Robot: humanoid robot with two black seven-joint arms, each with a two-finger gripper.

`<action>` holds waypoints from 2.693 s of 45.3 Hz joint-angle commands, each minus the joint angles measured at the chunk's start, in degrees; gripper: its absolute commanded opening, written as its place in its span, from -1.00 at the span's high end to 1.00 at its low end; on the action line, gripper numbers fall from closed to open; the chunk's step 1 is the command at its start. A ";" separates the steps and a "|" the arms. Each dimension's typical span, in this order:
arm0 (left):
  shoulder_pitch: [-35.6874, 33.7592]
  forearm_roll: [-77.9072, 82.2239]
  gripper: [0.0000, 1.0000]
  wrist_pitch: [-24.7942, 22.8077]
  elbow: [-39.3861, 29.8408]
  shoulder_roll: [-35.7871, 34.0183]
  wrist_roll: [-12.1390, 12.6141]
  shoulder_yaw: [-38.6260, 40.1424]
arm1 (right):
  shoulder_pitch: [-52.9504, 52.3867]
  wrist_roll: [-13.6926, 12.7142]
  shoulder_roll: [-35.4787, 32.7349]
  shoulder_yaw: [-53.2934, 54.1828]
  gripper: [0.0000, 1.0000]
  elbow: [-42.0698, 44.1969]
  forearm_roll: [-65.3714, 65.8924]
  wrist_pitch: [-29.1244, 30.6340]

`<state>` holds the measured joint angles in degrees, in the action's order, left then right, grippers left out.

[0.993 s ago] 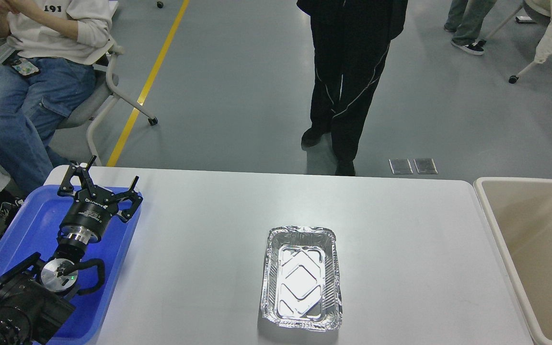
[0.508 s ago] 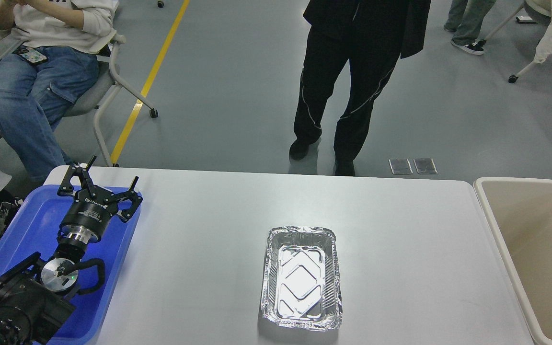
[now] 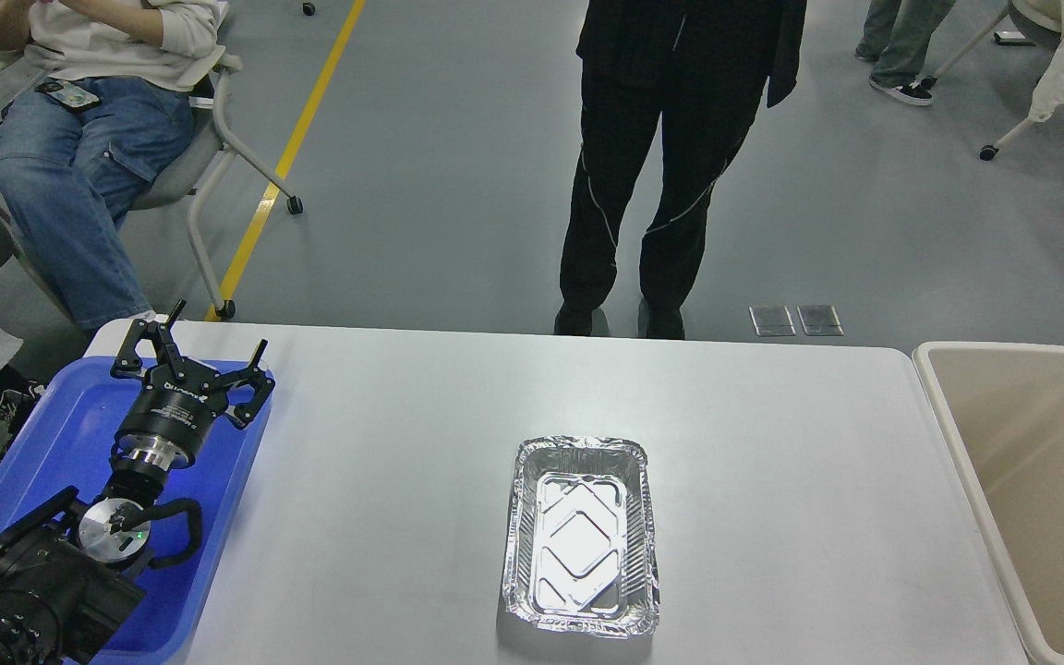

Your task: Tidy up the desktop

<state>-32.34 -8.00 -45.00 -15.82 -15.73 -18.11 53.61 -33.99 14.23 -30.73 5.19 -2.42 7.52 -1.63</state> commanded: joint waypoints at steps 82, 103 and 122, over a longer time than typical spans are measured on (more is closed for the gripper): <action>0.00 -0.18 -1.00 0.00 0.08 -0.01 -0.09 0.00 | -4.07 0.54 -1.18 15.20 -1.00 1.10 -4.96 -2.06; 0.00 -0.18 -1.00 0.00 0.08 -0.01 -0.09 0.00 | 8.13 0.89 -9.44 47.79 -1.00 -29.72 -7.34 8.22; 0.00 -0.18 -1.00 0.00 0.08 -0.01 -0.09 0.00 | 19.93 4.84 4.79 71.90 -1.00 -51.89 15.68 8.22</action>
<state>-32.34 -8.16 -45.00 -15.73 -15.73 -18.20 53.61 -18.65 15.68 -32.77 67.35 -44.70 13.81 6.16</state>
